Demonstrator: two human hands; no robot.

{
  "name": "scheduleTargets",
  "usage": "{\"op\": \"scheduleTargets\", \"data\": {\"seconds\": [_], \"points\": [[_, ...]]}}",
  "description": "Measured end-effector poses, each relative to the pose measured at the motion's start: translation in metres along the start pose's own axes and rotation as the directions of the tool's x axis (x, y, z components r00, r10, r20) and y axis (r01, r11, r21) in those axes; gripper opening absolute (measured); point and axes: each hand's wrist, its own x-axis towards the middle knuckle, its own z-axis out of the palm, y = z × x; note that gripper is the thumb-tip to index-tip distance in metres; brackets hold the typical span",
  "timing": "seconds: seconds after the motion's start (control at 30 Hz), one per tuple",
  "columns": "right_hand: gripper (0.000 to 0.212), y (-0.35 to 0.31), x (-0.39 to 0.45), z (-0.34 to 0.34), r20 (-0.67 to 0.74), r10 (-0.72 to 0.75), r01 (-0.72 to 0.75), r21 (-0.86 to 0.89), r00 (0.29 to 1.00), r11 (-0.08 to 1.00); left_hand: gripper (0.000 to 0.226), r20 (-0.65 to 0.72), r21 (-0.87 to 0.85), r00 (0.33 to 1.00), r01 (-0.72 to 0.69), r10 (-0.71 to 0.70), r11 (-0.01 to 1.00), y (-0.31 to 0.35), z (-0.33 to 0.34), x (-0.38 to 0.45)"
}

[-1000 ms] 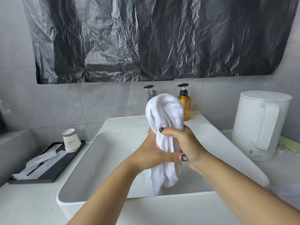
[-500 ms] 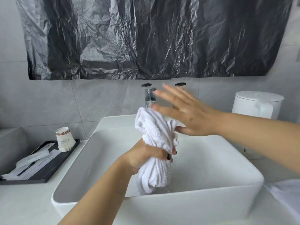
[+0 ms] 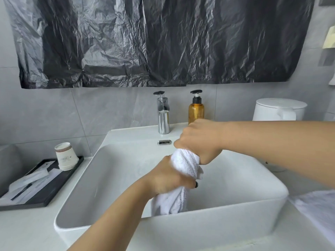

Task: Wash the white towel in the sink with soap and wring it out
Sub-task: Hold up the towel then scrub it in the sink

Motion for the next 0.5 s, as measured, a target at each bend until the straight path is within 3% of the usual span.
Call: {"op": "scheduleTargets", "data": {"seconds": [0.17, 0.3, 0.4, 0.5], "points": [[0.014, -0.009, 0.007, -0.006, 0.15, 0.102, -0.108, 0.032, 0.983, 0.994, 0.023, -0.129, 0.199, 0.991, 0.068, -0.043, 0.978, 0.002, 0.005, -0.003], [0.014, -0.015, 0.015, -0.008, 0.226, 0.144, -0.152, 0.016, 0.963, 0.988, 0.027, -0.255, 0.462, 0.966, 0.152, -0.033, 0.874, 0.001, 0.013, 0.001], [0.012, -0.016, 0.018, -0.013, 0.317, 0.188, -0.215, 0.053, 0.93, 0.975, 0.021, -0.371, 0.451, 0.929, 0.192, -0.013, 0.872, 0.0, 0.015, 0.003], [0.013, -0.009, 0.019, -0.014, 0.322, 0.182, -0.253, 0.193, 0.929, 0.948, 0.027, -0.396, 0.347, 0.918, 0.179, -0.029, 0.921, 0.002, 0.009, 0.003]]}}
